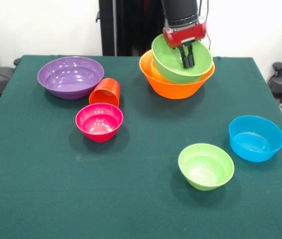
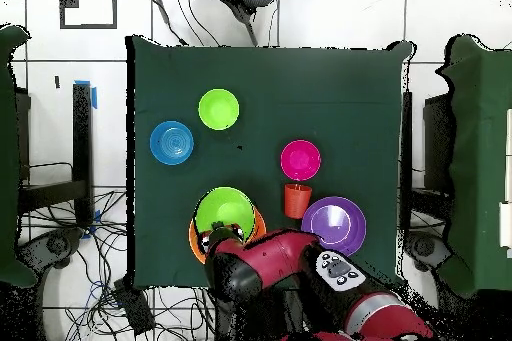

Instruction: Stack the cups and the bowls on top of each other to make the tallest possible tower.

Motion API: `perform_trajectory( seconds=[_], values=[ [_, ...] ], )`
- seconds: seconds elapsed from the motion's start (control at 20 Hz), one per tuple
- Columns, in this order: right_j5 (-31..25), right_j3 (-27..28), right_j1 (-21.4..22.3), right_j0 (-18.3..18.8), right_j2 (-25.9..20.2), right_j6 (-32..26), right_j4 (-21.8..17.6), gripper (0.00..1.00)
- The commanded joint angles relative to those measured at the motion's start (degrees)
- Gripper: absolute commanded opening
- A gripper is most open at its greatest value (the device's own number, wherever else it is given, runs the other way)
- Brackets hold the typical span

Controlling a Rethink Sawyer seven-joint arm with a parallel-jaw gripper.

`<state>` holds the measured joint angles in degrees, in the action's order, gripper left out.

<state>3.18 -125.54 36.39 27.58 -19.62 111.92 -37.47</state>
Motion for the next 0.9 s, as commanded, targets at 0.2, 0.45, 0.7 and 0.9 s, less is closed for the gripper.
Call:
perform_trajectory(
  seconds=[0.2,0.45,0.7,0.9],
  values=[
    [-10.5,1.04,-2.79,0.4,-3.58,0.88,0.93,0.0],
    [-10.76,1.26,-2.85,-0.05,-3.22,1.05,0.96,0.0],
    [-11.89,0.34,-1.92,0.31,-3.52,0.65,1.32,0.0],
    [-12.9,-0.28,-1.54,0.59,-3.28,-0.03,1.21,0.0]
  ],
)
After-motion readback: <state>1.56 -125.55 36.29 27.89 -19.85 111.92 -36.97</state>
